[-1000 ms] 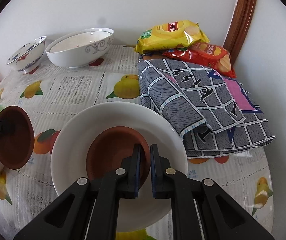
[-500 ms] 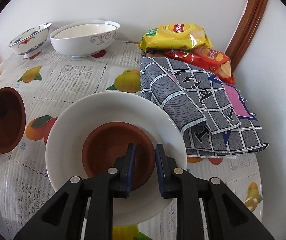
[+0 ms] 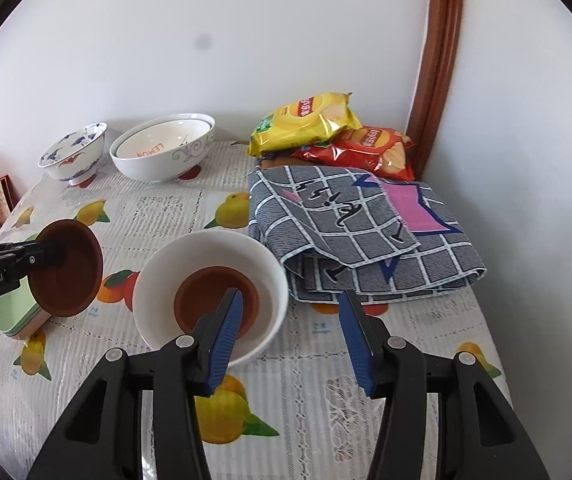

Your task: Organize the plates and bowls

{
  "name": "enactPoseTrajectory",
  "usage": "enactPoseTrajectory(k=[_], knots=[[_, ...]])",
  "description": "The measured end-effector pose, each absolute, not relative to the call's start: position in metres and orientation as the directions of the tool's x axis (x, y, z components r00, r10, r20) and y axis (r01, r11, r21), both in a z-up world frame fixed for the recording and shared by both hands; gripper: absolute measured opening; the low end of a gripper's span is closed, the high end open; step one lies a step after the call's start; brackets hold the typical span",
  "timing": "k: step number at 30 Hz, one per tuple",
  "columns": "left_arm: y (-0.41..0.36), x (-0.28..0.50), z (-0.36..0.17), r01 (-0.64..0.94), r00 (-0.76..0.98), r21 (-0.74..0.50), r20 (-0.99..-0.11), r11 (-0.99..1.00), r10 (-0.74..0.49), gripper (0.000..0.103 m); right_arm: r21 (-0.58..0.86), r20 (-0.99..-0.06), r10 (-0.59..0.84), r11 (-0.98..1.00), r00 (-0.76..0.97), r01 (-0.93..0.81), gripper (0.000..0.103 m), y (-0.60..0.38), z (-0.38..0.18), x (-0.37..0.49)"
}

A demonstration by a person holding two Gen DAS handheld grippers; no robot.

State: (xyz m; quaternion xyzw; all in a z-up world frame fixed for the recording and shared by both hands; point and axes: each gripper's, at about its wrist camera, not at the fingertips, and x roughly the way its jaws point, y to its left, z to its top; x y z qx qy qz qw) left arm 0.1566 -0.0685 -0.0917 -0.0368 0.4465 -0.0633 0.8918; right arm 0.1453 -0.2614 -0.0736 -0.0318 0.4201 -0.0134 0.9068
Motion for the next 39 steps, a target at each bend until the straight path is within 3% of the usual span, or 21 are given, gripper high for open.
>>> enactPoseTrajectory(k=[13, 27, 39], knots=[[-0.128, 0.172, -0.11, 0.151, 0.554, -0.145, -0.807, 0.978, -0.205, 0.009, -0.035, -0.73, -0.113, 0.991, 0.674, 0.128, 0.052, -0.322, -0.081, 0.106], [-0.152, 0.197, -0.136, 0.165, 0.495, -0.166, -0.838, 0.972, -0.228, 0.009, -0.026, -0.796, -0.099, 0.991, 0.598, 0.129, 0.052, -0.327, -0.113, 0.097], [-0.158, 0.208, -0.145, 0.167, 0.455, -0.188, -0.856, 0.968, -0.245, 0.01, -0.019, -0.768, -0.074, 0.996, 0.636, 0.092, 0.052, -0.321, -0.103, 0.094]])
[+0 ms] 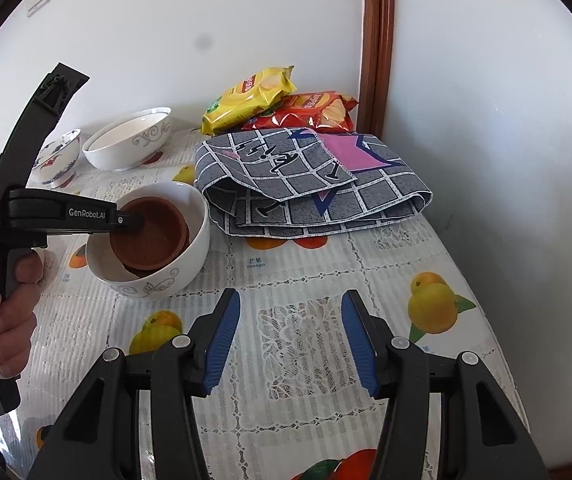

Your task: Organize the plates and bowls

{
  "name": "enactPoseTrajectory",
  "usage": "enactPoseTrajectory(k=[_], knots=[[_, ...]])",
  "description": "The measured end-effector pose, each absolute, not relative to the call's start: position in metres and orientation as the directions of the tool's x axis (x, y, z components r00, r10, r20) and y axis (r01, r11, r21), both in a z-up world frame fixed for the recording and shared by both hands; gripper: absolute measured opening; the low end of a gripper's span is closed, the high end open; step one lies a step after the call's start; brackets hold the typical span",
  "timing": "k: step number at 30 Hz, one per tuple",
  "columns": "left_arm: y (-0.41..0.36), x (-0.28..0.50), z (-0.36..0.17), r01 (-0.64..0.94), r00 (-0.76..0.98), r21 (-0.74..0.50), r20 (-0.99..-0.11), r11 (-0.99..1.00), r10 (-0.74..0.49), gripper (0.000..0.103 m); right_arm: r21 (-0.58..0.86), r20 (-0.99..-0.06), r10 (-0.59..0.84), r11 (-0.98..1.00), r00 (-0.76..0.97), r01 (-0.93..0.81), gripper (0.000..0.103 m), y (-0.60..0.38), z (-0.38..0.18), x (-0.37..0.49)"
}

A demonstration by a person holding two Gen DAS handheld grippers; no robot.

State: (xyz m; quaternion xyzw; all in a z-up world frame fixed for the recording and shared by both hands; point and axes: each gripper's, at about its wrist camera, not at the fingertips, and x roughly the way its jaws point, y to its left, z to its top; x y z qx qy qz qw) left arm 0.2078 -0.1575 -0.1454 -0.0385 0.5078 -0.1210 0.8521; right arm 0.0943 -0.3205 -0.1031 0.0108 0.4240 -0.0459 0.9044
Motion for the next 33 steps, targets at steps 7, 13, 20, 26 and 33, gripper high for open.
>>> enactPoseTrajectory(k=[7, 13, 20, 26, 33], knots=[[-0.158, 0.205, -0.142, 0.188, 0.442, -0.141, -0.872, 0.972, -0.212, 0.02, -0.01, -0.772, -0.059, 0.997, 0.633, 0.082, 0.052, -0.314, -0.102, 0.1], [-0.153, 0.193, -0.124, 0.202, 0.491, -0.118, -0.847, 0.972, -0.205, 0.035, 0.001, -0.771, -0.047, 0.997, 0.635, 0.076, 0.052, -0.307, -0.097, 0.106], [-0.138, 0.189, -0.115, 0.16, 0.509, -0.098, -0.845, 0.982, -0.167, 0.037, 0.033, -0.786, -0.02, 0.997, 0.618, 0.073, 0.052, -0.302, -0.09, 0.118], [-0.122, 0.187, -0.118, 0.118, 0.499, -0.09, -0.855, 0.989, -0.138, 0.038, 0.069, -0.795, 0.004, 0.994, 0.606, 0.084, 0.052, -0.3, -0.089, 0.132], [-0.112, 0.193, -0.129, 0.1, 0.477, -0.111, -0.867, 0.989, -0.145, 0.038, 0.089, -0.808, 0.025, 0.993, 0.589, 0.08, 0.052, -0.292, -0.095, 0.155]])
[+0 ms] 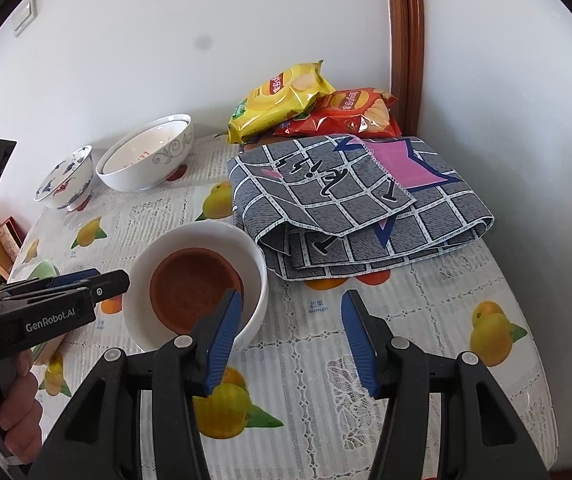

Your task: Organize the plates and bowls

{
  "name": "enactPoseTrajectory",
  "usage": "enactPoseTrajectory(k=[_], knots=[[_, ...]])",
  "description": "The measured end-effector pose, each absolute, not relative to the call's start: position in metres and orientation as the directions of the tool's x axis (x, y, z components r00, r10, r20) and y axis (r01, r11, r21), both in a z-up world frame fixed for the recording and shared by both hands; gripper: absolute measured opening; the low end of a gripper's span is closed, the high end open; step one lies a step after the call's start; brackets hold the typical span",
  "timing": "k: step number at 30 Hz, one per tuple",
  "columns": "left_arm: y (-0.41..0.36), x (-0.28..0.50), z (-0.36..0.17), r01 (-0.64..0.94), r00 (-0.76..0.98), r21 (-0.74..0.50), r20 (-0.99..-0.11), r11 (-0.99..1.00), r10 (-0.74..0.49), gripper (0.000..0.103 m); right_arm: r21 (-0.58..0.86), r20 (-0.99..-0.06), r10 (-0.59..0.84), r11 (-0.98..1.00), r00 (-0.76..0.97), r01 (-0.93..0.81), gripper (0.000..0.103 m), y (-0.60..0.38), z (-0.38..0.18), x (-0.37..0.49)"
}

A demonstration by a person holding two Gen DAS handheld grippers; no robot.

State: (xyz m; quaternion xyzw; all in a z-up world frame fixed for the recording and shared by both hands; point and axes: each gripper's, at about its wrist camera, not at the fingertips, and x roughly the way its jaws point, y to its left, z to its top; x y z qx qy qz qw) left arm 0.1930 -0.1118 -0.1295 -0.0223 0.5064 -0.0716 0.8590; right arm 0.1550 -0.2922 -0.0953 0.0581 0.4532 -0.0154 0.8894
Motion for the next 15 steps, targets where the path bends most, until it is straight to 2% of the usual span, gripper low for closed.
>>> enactPoseTrajectory(k=[9, 15], knots=[[-0.123, 0.208, -0.145, 0.106, 0.444, -0.093, -0.887, 0.99, -0.131, 0.038, 0.095, -0.847, 0.04, 0.992, 0.53, 0.078, 0.039, -0.285, -0.121, 0.182], [-0.125, 0.215, -0.154, 0.102, 0.422, -0.086, -0.898, 0.991, -0.121, 0.038, 0.097, -0.871, 0.041, 0.991, 0.49, 0.089, 0.036, -0.286, -0.135, 0.192]])
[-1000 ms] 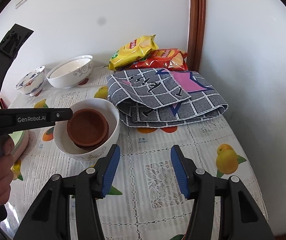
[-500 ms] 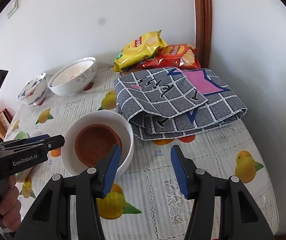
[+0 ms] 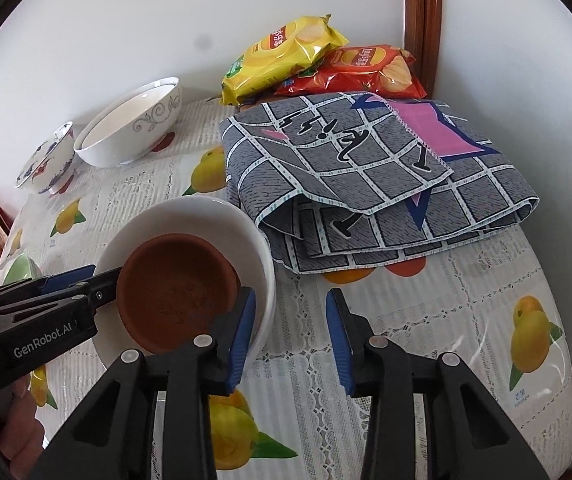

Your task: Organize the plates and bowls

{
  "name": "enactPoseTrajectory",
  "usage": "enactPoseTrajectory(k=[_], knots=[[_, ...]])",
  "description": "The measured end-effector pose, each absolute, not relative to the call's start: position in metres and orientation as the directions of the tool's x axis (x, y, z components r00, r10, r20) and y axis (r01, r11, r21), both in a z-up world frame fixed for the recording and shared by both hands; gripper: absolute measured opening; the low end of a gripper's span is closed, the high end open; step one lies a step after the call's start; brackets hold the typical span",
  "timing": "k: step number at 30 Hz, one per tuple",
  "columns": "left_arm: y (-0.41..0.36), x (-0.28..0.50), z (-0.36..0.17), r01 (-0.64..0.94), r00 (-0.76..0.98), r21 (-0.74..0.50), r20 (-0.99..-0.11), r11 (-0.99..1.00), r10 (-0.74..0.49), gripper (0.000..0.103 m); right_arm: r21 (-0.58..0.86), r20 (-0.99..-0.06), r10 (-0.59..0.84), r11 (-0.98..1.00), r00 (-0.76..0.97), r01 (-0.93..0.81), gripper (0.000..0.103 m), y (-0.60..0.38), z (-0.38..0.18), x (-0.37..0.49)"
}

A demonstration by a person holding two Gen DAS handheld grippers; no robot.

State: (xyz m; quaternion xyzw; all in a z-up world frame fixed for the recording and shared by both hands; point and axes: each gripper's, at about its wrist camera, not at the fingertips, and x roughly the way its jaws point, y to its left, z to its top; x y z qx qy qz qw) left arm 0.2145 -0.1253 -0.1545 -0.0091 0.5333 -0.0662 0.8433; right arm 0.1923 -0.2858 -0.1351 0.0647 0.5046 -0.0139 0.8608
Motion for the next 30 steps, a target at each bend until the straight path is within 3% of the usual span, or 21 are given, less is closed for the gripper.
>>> enactPoseTrajectory(k=[5, 17, 26, 30], knots=[[-0.128, 0.219, -0.16, 0.102, 0.415, -0.076, -0.903, 0.992, -0.112, 0.038, 0.074, -0.892, 0.023, 0.993, 0.452, 0.096, 0.038, -0.284, -0.14, 0.2], [-0.131, 0.222, -0.169, 0.129, 0.413, -0.079, -0.902, 0.988, -0.126, 0.04, 0.03, -0.911, -0.021, 0.993, 0.412, 0.116, 0.062, -0.293, -0.152, 0.213], [-0.128, 0.221, -0.17, 0.123, 0.421, -0.121, -0.893, 0.985, -0.162, 0.036, 0.083, -0.901, 0.025, 0.99, 0.433, 0.116, 0.061, -0.298, -0.153, 0.212], [-0.128, 0.22, -0.172, 0.126, 0.425, -0.14, -0.887, 0.982, -0.181, 0.031, 0.128, -0.899, 0.062, 0.984, 0.434, 0.124, 0.05, -0.297, -0.153, 0.212]])
